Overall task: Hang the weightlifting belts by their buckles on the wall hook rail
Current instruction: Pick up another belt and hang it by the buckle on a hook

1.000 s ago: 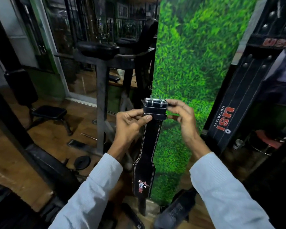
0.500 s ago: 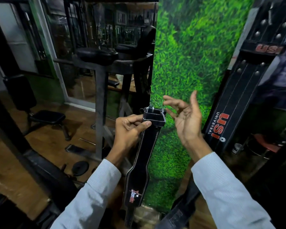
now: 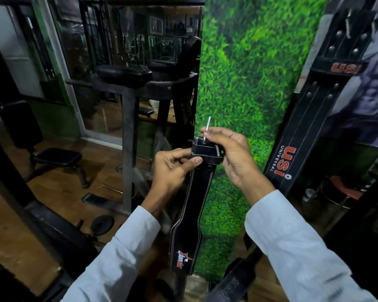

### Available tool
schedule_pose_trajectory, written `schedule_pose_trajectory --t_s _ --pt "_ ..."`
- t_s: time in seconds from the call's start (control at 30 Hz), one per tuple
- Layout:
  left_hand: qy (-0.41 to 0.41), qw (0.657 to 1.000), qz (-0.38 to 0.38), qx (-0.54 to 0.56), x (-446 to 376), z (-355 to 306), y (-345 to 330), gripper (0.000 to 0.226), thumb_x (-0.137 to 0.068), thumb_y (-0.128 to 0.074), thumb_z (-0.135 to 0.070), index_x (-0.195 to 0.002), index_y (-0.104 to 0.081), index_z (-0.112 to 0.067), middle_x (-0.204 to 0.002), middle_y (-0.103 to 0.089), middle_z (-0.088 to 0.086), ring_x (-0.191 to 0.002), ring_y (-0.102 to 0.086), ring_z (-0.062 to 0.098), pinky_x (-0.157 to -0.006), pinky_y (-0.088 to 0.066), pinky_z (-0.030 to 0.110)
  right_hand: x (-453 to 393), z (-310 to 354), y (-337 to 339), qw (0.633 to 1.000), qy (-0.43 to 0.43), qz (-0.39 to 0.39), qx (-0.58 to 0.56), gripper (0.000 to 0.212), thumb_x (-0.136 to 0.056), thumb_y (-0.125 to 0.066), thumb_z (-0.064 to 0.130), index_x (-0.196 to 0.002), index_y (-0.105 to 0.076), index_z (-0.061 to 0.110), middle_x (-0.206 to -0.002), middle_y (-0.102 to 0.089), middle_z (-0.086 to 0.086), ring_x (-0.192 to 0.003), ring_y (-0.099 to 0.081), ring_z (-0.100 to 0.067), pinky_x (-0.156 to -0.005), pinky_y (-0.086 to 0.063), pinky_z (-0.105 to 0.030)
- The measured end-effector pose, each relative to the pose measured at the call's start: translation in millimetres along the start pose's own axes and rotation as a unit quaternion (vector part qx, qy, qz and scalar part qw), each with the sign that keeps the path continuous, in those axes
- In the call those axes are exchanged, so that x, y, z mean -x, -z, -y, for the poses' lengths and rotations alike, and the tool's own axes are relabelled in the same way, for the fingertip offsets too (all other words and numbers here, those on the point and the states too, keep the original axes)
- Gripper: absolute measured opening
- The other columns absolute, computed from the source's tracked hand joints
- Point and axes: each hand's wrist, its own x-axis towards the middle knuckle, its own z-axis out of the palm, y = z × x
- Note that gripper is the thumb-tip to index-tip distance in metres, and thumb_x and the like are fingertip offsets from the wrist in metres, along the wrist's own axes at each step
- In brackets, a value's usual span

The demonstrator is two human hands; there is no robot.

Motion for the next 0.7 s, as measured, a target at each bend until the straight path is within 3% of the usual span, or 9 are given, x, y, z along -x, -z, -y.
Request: schedule_pose_trajectory --t_s 0.07,0.13,0.2,0.27,0.37,0.43,0.5,0.57,0.7 --pt "0.0 1.0 0.004 -0.005 1 2 -3 0.029 -0.083 -0.071 0.016 -0.11 -0.07 0.009 -0.066 -0.071 -0.017 -0.059 -0.058 -0.008 -0.059 -0.047 0.009 -4 6 0 1.0 -0.007 -0.022 0.01 0.012 -0.088 -0.075 0.01 -0.096 -0.079 0.003 -0.089 -0.078 -0.007 -0.079 -0.071 -0.014 -0.084 -0.055 -0.035" --pt "0.013 1.0 0.001 0.001 1 3 -5 0.027 -0.083 -0.072 0.015 -0.109 -0.071 0.008 -0.063 -0.07 -0.016 -0.058 -0.057 -0.009 -0.057 -0.046 0.009 -2 9 4 0.991 0.097 -0.026 0.091 0.011 -0.088 -0.078 0.01 -0.097 -0.079 0.003 -0.094 -0.078 -0.006 -0.086 -0.071 -0.013 -0.082 -0.055 -0.031" --pt "0.024 1.0 -0.01 0.014 -2 2 -6 0.027 -0.084 -0.07 0.014 -0.11 -0.07 0.01 -0.06 -0.069 -0.016 -0.053 -0.055 -0.01 -0.052 -0.043 0.007 2 4 11 0.944 0.241 0.007 0.224 0.011 -0.086 -0.08 0.007 -0.096 -0.081 0.01 -0.107 -0.078 -0.005 -0.105 -0.072 -0.015 -0.09 -0.055 -0.035" --pt "0.03 0.999 -0.015 0.027 -4 1 -6 0.027 -0.085 -0.068 0.016 -0.112 -0.067 0.017 -0.057 -0.068 -0.015 -0.048 -0.054 -0.01 -0.049 -0.041 0.006 7 -3 21 0.909 0.286 0.05 0.3 0.021 -0.08 -0.078 -0.001 -0.095 -0.082 0.013 -0.117 -0.074 -0.006 -0.117 -0.067 -0.017 -0.102 -0.052 -0.04" --pt "0.031 0.999 -0.018 0.022 -4 2 -7 0.027 -0.085 -0.068 0.015 -0.112 -0.067 0.02 -0.056 -0.067 -0.015 -0.047 -0.052 -0.01 -0.048 -0.04 0.005 13 -1 29 0.962 0.187 0.078 0.183 0.033 -0.075 -0.064 0.001 -0.1 -0.082 0.012 -0.126 -0.073 -0.006 -0.129 -0.062 -0.018 -0.106 -0.051 -0.041" --pt "0.036 0.999 -0.025 0.013 -3 4 -7 0.027 -0.085 -0.07 0.012 -0.112 -0.069 0.016 -0.06 -0.069 -0.015 -0.051 -0.054 -0.009 -0.051 -0.042 0.007 10 6 32 0.992 0.092 0.013 0.089 0.03 -0.081 -0.058 0.014 -0.099 -0.081 0.012 -0.121 -0.076 -0.003 -0.124 -0.065 -0.017 -0.103 -0.051 -0.04" --pt "0.035 0.999 -0.027 0.001 -3 3 -8 0.026 -0.084 -0.073 0.01 -0.11 -0.072 0.012 -0.065 -0.072 -0.014 -0.055 -0.056 -0.006 -0.055 -0.046 0.01 1 12 37 0.985 -0.029 -0.047 0.163 0.026 -0.088 -0.063 0.039 -0.09 -0.08 0.02 -0.107 -0.08 0.003 -0.108 -0.071 -0.016 -0.096 -0.052 -0.043" --pt "0.031 0.999 -0.024 -0.005 -4 3 -10 0.026 -0.082 -0.075 0.01 -0.108 -0.074 0.007 -0.072 -0.075 -0.009 -0.062 -0.061 -0.002 -0.062 -0.051 0.014 -5 12 43 0.968 -0.14 -0.01 0.207 0.033 -0.092 -0.067 0.049 -0.083 -0.079 0.019 -0.095 -0.08 0.003 -0.096 -0.073 -0.017 -0.089 -0.054 -0.042" --pt "0.028 0.999 -0.039 0.004 -5 6 -12 0.028 -0.079 -0.079 0.009 -0.105 -0.072 0.015 -0.077 -0.072 0.01 -0.068 -0.059 0.013 -0.062 -0.051 0.015 -9 23 46 0.98 -0.091 -0.005 0.176 0.017 -0.09 -0.077 0.028 -0.082 -0.08 0.013 -0.077 -0.078 0.004 -0.081 -0.07 -0.011 -0.085 -0.055 -0.033"
